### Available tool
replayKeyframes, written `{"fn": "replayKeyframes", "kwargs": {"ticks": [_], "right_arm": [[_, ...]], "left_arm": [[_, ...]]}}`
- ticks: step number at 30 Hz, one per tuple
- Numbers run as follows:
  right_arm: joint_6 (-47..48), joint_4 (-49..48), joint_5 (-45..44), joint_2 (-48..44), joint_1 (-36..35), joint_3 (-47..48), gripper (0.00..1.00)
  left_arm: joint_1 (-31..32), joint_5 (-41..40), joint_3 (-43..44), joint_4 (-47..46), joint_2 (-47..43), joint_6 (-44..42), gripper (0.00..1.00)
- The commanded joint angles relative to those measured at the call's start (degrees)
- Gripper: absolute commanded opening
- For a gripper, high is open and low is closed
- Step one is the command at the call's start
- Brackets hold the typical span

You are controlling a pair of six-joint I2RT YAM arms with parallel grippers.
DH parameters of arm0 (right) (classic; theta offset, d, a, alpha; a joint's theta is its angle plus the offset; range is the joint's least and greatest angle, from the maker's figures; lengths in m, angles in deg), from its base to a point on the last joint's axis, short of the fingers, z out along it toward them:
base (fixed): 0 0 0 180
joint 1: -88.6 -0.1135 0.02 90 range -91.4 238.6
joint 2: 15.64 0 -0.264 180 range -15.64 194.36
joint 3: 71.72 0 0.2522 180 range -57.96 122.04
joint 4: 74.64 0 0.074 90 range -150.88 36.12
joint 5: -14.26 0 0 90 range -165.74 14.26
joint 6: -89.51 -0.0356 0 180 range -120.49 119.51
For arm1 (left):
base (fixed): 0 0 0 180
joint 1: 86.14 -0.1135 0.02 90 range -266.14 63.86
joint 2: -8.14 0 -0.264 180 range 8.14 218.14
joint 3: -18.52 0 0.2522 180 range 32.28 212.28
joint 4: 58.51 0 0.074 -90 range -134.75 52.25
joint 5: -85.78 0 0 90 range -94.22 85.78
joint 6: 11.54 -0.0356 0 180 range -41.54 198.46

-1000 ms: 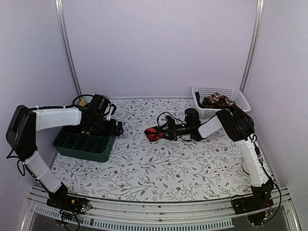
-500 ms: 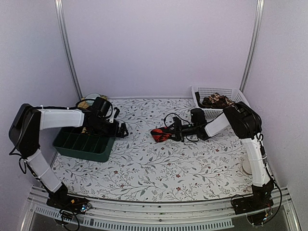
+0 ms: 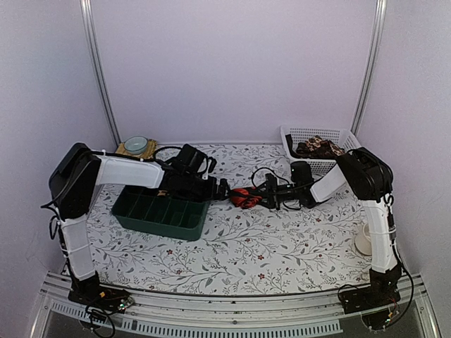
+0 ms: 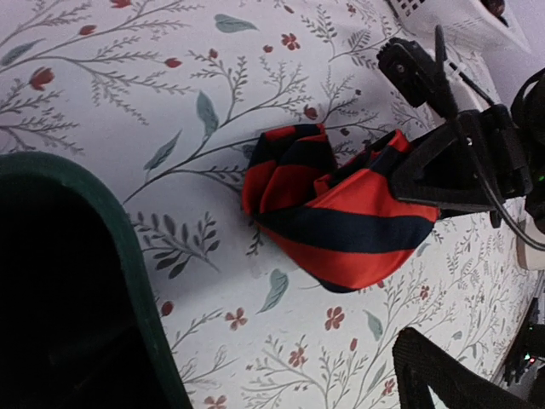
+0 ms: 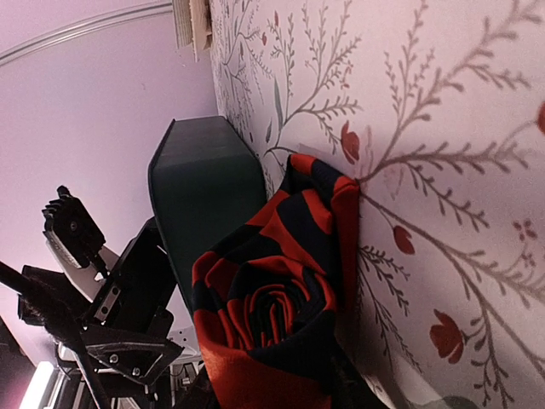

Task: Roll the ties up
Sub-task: Pick up the tie from the center of the board, then move the storage box to the center of the board.

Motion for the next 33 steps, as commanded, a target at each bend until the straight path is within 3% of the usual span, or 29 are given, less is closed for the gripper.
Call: {"fn": "replayKeyframes", "kwargs": {"ticks": [1, 8, 17, 26, 33], "right_arm": [[-5.04, -7.77, 0.04, -10.0, 1.16, -3.74, 0.32], [-4.97, -7.97, 0.01, -18.49, 6.09, -9.22, 0.32], [1.23, 2.98, -2.59, -25.55, 7.34, -8.91, 0.32], [4.45, 7.46, -7.46, -24.81, 3.24, -7.48, 0.32], [3.84, 7.88, -12.74, -22.26, -0.62, -4.67, 0.32]], "left_arm": [[2.96, 2.82, 6.62, -3.46, 7.04, 4.04, 1.0], [5.03, 4.17, 11.52, -7.23, 9.92, 4.93, 1.0], [5.01, 4.39, 20.37, -5.58, 10.69, 3.5, 1.0], [1.11, 0.26, 17.35, -1.4, -2.13, -1.11, 1.0], [-8.95, -14.99, 11.02, 10.05, -14.64, -6.7, 1.0]]}}
